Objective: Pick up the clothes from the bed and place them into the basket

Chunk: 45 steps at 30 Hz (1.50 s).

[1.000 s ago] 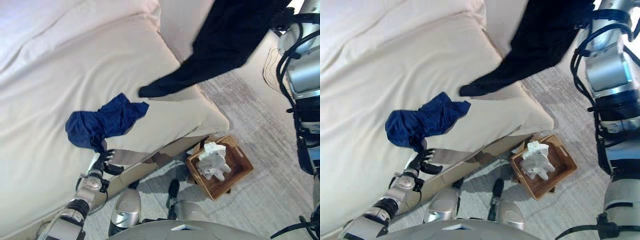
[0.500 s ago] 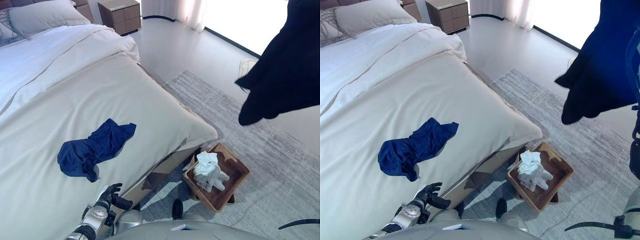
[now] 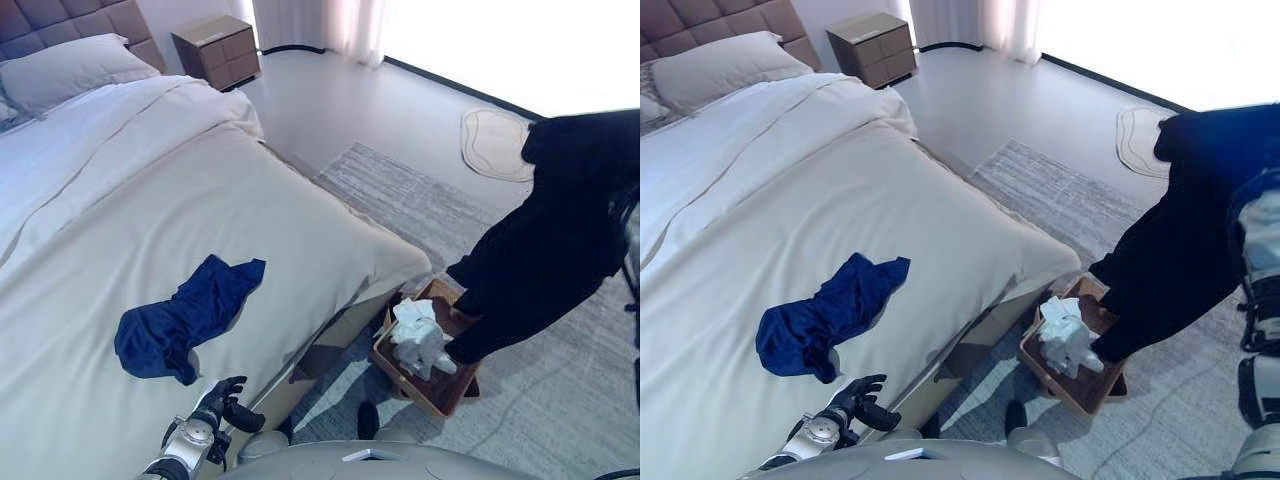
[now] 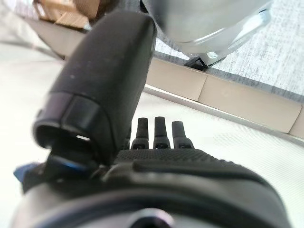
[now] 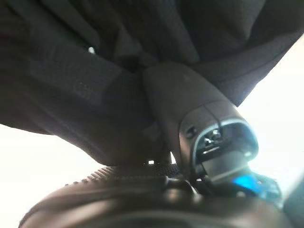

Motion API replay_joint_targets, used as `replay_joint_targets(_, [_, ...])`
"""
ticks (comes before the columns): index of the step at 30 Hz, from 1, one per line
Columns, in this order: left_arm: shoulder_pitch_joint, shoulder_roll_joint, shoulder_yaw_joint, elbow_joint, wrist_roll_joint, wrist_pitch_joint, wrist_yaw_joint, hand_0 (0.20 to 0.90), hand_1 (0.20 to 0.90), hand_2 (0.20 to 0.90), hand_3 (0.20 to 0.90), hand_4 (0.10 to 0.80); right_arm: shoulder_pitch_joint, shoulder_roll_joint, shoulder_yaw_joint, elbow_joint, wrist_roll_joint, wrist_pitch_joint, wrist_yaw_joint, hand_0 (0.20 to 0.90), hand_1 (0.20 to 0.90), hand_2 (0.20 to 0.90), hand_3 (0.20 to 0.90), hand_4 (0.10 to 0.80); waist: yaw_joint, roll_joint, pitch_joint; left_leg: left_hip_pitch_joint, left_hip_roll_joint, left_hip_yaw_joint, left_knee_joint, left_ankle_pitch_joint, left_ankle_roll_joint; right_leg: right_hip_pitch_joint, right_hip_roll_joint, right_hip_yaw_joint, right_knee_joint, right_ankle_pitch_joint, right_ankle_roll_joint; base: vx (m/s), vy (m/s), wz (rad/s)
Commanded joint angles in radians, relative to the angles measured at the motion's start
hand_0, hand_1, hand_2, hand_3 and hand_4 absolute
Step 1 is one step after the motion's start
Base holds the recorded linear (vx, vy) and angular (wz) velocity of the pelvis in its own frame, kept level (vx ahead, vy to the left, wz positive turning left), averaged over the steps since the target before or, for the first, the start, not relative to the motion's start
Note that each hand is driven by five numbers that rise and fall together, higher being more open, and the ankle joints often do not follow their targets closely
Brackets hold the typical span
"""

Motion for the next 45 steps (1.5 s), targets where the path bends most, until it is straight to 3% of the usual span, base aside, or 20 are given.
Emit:
replay_joint_targets(1, [-0.099,0.057,-0.056,0.015,-0.006,-0.052,0.015,0.900,0.900,0.900,0.900,0.800,-0.096,-0.032,-0.018,-0.138,-0.070,-0.084,-0.071,0.300,0.300,0.300,0.200,0.100,0.009,-0.044,0.011,-0.044,-0.028,-0.041,0.112,-0.120,0.016,-0.051,-0.013,-0.005,0.137,-0.080,-0.019,-0.142,-0.022,-0.03])
replay_joint_targets(11, [-0.201,0.033,-0.103,-0.074,-0.107,-0.141,0.110,0.900,0.900,0.900,0.900,0.800,-0.091,0.049,0.059,-0.030,-0.130,-0.083,-0.154,0.300,0.300,0.300,0.200,0.100,-0.010,0.028,0.262,-0.239,-0.053,-0.079,0.243,-0.107,0.024,-0.274,-0.030,-0.018,0.360,-0.135,-0.047,-0.194,-0.037,-0.01])
replay_joint_targets(18, [-0.219,0.066,-0.107,-0.171,-0.132,-0.165,0.127,0.900,0.900,0.900,0.900,0.800,-0.170,0.121,0.149,0.125,-0.114,-0.061,-0.177,0.300,0.300,0.300,0.200,0.100,0.036,0.071,0.371,-0.480,-0.078,-0.090,0.423,-0.103,0.036,-0.481,-0.038,-0.047,0.551,-0.180,-0.067,-0.151,-0.086,0.09])
replay_joint_targets(22, [-0.189,0.085,-0.112,-0.224,-0.181,-0.197,0.126,0.900,0.900,0.900,0.900,0.800,-0.261,0.139,0.212,0.279,-0.071,-0.048,-0.183,0.300,0.300,0.300,0.200,0.100,0.075,0.113,0.375,-0.621,-0.095,-0.101,0.460,-0.090,0.042,-0.622,-0.034,-0.055,0.616,-0.200,-0.074,-0.044,-0.052,0.11])
replay_joint_targets(23, [-0.180,0.088,-0.117,-0.228,-0.191,-0.206,0.130,0.900,0.900,0.900,0.900,0.800,-0.299,0.141,0.234,0.333,-0.051,-0.025,-0.179,0.396,0.396,0.396,0.313,0.213,0.088,0.131,0.375,-0.661,-0.096,-0.100,0.451,-0.072,0.042,-0.668,-0.029,-0.052,0.631,-0.200,-0.075,-0.097,-0.039,0.09])
replay_joint_targets(24, [-0.176,0.092,-0.125,-0.234,-0.191,-0.217,0.137,0.900,0.900,0.900,0.900,0.800,-0.326,0.151,0.246,0.383,-0.046,-0.045,-0.211,0.716,0.716,0.716,0.686,0.586,0.101,0.144,0.375,-0.699,-0.096,-0.099,0.442,-0.057,0.045,-0.707,-0.027,-0.055,0.639,-0.200,-0.076,-0.068,-0.034,0.08])
replay_joint_targets(25, [-0.176,0.094,-0.128,-0.237,-0.194,-0.213,0.140,0.900,0.900,0.900,0.900,0.800,-0.340,0.152,0.253,0.399,-0.041,-0.042,-0.228,0.716,0.716,0.716,0.686,0.586,0.106,0.150,0.375,-0.713,-0.095,-0.098,0.438,-0.050,0.045,-0.720,-0.026,-0.057,0.642,-0.200,-0.076,-0.071,-0.042,0.10])
replay_joint_targets(26, [-0.178,0.096,-0.134,-0.237,-0.201,-0.217,0.143,0.900,0.900,0.900,0.900,0.800,-0.354,0.156,0.258,0.422,-0.046,-0.046,-0.250,0.900,0.900,0.900,0.900,0.800,0.111,0.157,0.375,-0.736,-0.095,-0.098,0.437,-0.042,0.046,-0.745,-0.025,-0.061,0.648,-0.198,-0.076,-0.040,-0.027,0.10])
replay_joint_targets(30, [-0.186,0.099,-0.157,-0.244,-0.224,-0.233,0.161,0.900,0.900,0.900,0.900,0.800,-0.410,0.163,0.282,0.530,-0.050,-0.037,-0.278,0.900,0.900,0.900,0.900,0.800,0.135,0.178,0.375,-0.803,-0.101,-0.107,0.447,-0.029,0.054,-0.814,-0.027,-0.071,0.660,-0.190,-0.078,-0.052,-0.033,0.16])
replay_joint_targets(36, [-0.199,0.108,-0.157,-0.257,-0.233,-0.222,0.164,0.900,0.900,0.900,0.900,0.800,-0.412,0.166,0.275,0.546,-0.031,-0.040,-0.298,0.900,0.900,0.900,0.900,0.800,0.142,0.171,0.375,-0.812,-0.102,-0.116,0.434,-0.019,0.055,-0.819,-0.020,-0.073,0.643,-0.174,-0.073,-0.013,-0.010,0.14])
replay_joint_targets(42, [-0.175,0.121,-0.114,-0.251,-0.242,-0.230,0.158,0.900,0.900,0.900,0.900,0.800,-0.296,0.154,0.221,0.311,-0.039,-0.046,-0.409,0.900,0.900,0.900,0.900,0.800,0.112,0.115,0.375,-0.743,-0.094,-0.116,0.378,-0.018,0.050,-0.740,0.000,-0.066,0.550,-0.136,-0.065,0.024,0.057,0.01])
replay_joint_targets(45, [-0.144,0.117,-0.075,-0.229,-0.237,-0.226,0.164,0.900,0.900,0.900,0.900,0.800,-0.140,0.132,0.118,0.091,-0.095,-0.051,-0.475,0.900,0.900,0.900,0.900,0.800,0.075,0.065,0.375,-0.644,-0.079,-0.103,0.327,-0.027,0.045,-0.643,0.011,-0.053,0.452,-0.100,-0.049,0.094,0.141,-0.09])
